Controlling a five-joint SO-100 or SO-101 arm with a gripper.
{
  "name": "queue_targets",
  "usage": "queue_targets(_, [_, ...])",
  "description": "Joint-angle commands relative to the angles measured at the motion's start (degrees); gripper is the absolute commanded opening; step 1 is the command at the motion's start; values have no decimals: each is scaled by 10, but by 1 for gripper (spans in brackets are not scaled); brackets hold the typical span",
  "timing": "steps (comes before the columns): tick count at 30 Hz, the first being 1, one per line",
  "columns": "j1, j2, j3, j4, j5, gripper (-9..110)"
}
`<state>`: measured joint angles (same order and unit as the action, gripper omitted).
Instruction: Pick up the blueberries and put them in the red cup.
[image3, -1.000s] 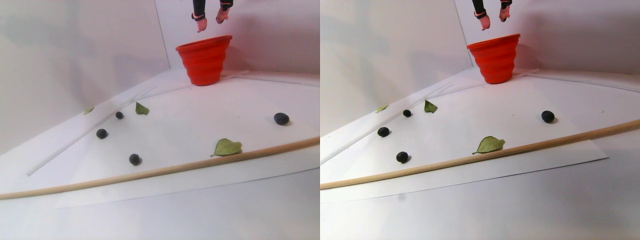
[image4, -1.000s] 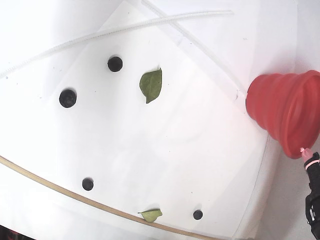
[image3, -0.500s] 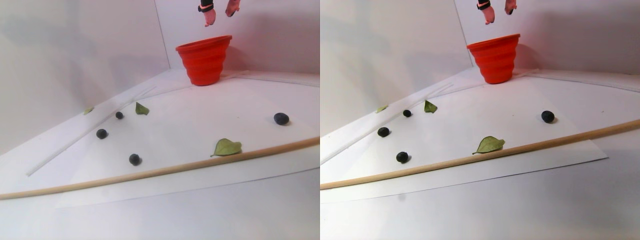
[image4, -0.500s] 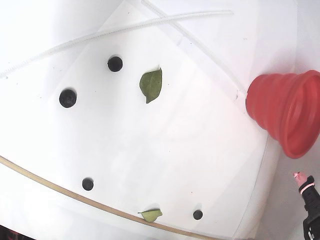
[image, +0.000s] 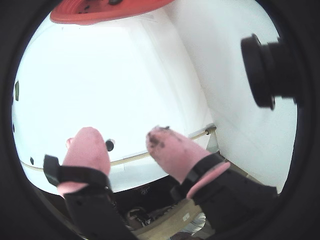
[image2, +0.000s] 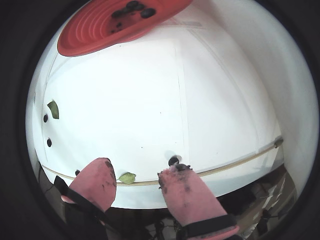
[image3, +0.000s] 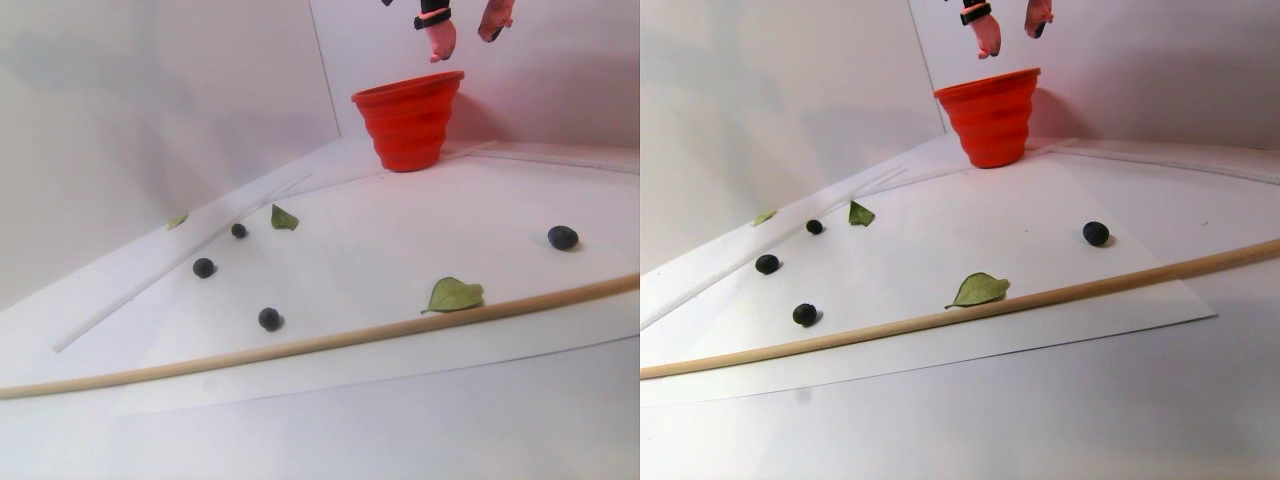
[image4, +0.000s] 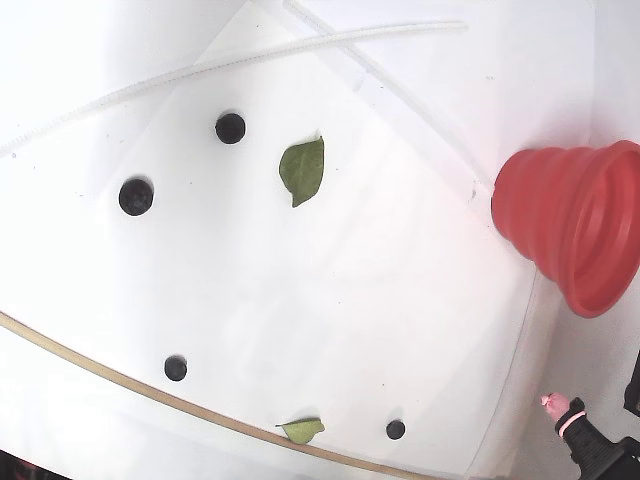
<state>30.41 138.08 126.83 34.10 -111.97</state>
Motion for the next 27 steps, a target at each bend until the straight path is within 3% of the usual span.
queue_targets(1, [20,68,-4,19,-6,17])
queue_targets(27, [91,23,74,56,-25,17])
